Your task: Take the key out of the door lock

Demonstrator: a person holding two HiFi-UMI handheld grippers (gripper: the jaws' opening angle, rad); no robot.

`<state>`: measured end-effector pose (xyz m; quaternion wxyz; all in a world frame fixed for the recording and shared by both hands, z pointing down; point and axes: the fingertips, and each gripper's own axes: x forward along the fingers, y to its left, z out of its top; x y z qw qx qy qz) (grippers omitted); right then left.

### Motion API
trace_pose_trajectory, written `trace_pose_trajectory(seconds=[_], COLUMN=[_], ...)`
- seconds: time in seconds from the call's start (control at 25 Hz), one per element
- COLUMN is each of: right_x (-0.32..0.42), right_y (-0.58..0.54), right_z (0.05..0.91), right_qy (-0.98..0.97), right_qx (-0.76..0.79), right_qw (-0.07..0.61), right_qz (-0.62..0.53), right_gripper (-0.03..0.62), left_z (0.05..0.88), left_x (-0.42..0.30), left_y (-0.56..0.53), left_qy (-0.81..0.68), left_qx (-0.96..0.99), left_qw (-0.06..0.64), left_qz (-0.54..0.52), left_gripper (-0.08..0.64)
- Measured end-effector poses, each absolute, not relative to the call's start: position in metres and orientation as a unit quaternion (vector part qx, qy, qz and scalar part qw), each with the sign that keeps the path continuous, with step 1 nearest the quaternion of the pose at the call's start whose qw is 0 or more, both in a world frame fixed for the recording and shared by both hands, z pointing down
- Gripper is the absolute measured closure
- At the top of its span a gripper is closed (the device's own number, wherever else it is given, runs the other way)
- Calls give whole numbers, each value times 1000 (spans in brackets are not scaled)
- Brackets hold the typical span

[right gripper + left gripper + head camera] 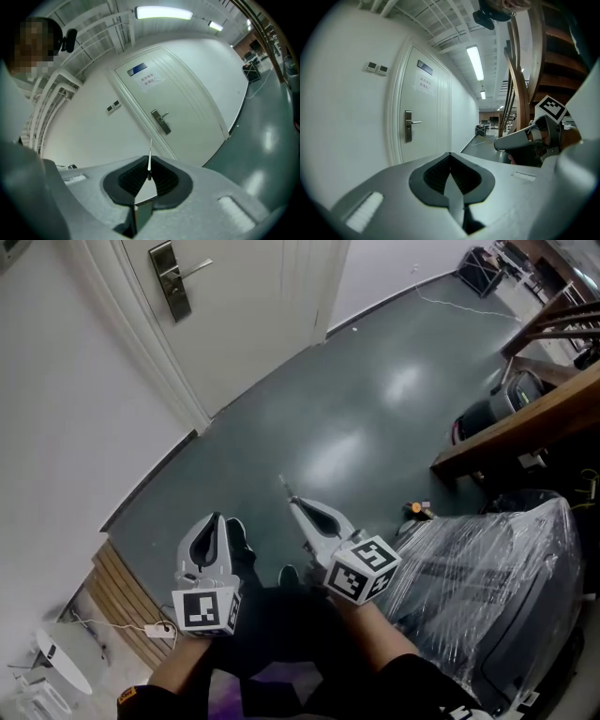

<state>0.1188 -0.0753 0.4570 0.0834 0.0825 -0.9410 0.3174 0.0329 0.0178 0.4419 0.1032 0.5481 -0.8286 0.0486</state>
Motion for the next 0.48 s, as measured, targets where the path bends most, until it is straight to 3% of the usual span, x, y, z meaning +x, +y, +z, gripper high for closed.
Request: trace_pose_trajectory(seconds=[0.48], right_x=[166], right_y=[-22], right_z=[458], right_qy=[-971], right_qx=[72], right_qw=[99], right_qz=[205], right_gripper=[577], left_z=[451], left_x=[85], left_y=[73], left_qy=[-845], left_qx=[520], left_qw=[109], left_qz=[50], left_gripper=[541])
